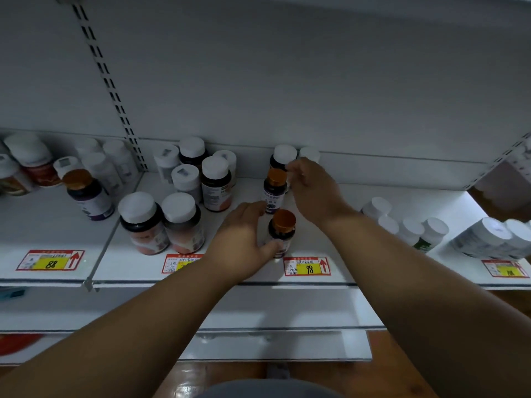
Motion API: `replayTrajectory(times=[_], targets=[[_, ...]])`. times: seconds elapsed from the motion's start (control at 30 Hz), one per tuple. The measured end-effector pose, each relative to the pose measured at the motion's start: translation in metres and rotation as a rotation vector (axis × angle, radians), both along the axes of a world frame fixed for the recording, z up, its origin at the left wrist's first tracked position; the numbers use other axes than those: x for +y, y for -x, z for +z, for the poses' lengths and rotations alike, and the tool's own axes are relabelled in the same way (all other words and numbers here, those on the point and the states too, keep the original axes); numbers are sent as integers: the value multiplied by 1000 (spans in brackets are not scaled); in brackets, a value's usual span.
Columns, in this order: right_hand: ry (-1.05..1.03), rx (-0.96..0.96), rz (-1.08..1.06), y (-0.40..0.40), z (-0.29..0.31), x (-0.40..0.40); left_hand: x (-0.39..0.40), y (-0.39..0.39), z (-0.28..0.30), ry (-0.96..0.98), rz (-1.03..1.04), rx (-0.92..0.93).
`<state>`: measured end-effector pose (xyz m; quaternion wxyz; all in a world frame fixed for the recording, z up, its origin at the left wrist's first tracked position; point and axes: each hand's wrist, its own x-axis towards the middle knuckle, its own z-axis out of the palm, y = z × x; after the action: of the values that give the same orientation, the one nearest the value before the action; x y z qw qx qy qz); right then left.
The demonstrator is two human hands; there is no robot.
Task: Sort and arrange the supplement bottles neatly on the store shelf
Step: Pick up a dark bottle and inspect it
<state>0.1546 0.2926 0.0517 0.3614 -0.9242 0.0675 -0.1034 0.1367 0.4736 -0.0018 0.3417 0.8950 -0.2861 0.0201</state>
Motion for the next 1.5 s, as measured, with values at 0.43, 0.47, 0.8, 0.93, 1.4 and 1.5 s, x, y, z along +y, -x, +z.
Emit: replayTrajectory(times=[0.43, 0.47, 0.8, 0.93, 1.4, 1.5], targets=[[115, -24, 97, -2, -9, -34, -12, 0, 13, -39, -171, -430], [117, -17, 92, 8, -7, -40, -12, 0, 13, -42, -173, -423], [147, 60, 106, 67, -13, -33, -11, 0, 5, -27, -141, -387], [179, -44, 102, 74, -24, -29, -11, -2, 4, -16, -141, -391], [174, 106, 152, 66, -10, -30, -11, -4, 5, -61, -164, -409], [111, 126, 63, 43, 6, -38, -12, -3, 14, -51, -149, -429]])
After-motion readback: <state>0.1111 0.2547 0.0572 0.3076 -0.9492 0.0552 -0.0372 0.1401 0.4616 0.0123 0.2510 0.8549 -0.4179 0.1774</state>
